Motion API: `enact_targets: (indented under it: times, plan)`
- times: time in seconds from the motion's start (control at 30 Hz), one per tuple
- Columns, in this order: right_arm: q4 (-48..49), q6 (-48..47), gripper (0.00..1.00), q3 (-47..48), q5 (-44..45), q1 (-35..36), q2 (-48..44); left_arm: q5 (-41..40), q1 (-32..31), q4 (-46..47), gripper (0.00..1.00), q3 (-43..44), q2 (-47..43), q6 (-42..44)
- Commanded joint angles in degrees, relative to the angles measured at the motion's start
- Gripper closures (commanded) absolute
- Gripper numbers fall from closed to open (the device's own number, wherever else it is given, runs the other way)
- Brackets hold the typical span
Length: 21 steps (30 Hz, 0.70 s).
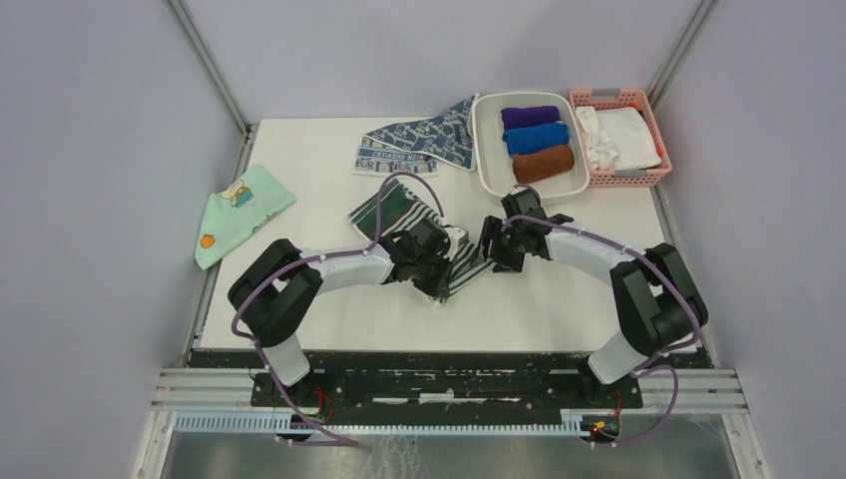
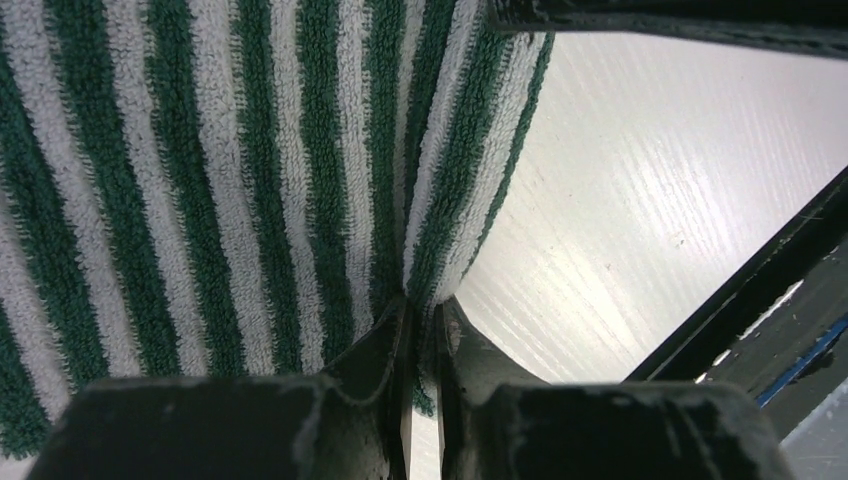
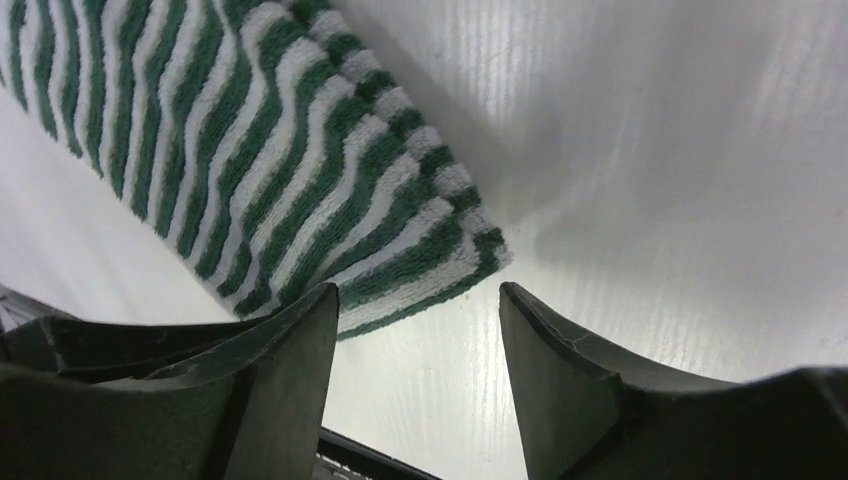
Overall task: Roll the towels
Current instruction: Roll the towel at the center of the board.
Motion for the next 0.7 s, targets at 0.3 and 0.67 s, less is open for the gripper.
enact_targets:
  times: [0.3, 0.67]
  plan:
    - [0.6, 9.4, 0.37, 3.8, 9.0, 0.1, 5.0, 5.4, 0.8, 6.7, 0.88, -2.5, 0.7, -5.4]
    - [-6.7, 10.8, 0.71, 10.4, 10.5, 1.0, 8.8, 1.6, 0.1, 7.2, 0.73, -4.3, -2.5, -3.9]
